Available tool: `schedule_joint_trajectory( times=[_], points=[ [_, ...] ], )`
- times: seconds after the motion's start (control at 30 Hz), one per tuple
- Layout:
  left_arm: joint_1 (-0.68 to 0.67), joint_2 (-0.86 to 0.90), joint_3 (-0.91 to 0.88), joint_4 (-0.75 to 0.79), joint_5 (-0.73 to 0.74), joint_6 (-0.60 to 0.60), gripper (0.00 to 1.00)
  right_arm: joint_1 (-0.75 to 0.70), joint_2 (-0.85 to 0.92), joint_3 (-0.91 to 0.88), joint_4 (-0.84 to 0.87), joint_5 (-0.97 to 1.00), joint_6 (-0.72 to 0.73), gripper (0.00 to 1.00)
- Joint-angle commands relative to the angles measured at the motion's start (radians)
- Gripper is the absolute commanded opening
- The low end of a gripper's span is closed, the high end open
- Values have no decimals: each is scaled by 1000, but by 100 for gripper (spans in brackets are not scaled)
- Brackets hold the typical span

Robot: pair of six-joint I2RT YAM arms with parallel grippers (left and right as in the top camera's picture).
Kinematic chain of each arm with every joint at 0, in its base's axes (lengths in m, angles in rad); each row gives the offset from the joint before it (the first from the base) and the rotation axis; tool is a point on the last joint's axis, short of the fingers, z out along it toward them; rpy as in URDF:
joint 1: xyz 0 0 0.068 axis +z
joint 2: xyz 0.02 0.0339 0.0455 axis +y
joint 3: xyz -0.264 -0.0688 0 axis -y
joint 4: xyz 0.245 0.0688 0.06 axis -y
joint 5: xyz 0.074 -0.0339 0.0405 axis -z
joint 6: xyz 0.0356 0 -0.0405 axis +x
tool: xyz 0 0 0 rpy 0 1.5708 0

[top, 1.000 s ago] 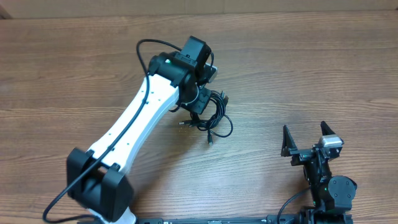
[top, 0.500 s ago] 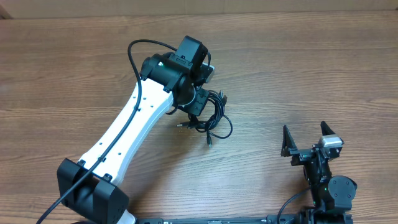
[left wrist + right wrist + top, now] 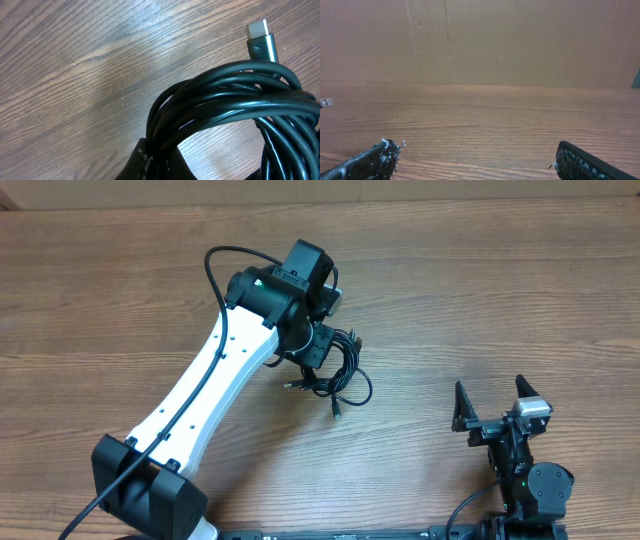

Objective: Untangle cables
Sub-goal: 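Lift the gripped cable coil up and back with the left gripper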

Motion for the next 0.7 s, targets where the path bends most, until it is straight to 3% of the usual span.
schedule_joint_trajectory(
  times=[0.0,0.67],
  points=[
    [11,-29,14,-12,17,-17,5,8,-12,-11,3,12,-5,100],
    [12,-31,-90,14,25,-26,4,8,-12,-11,3,12,-5,100]
  ],
)
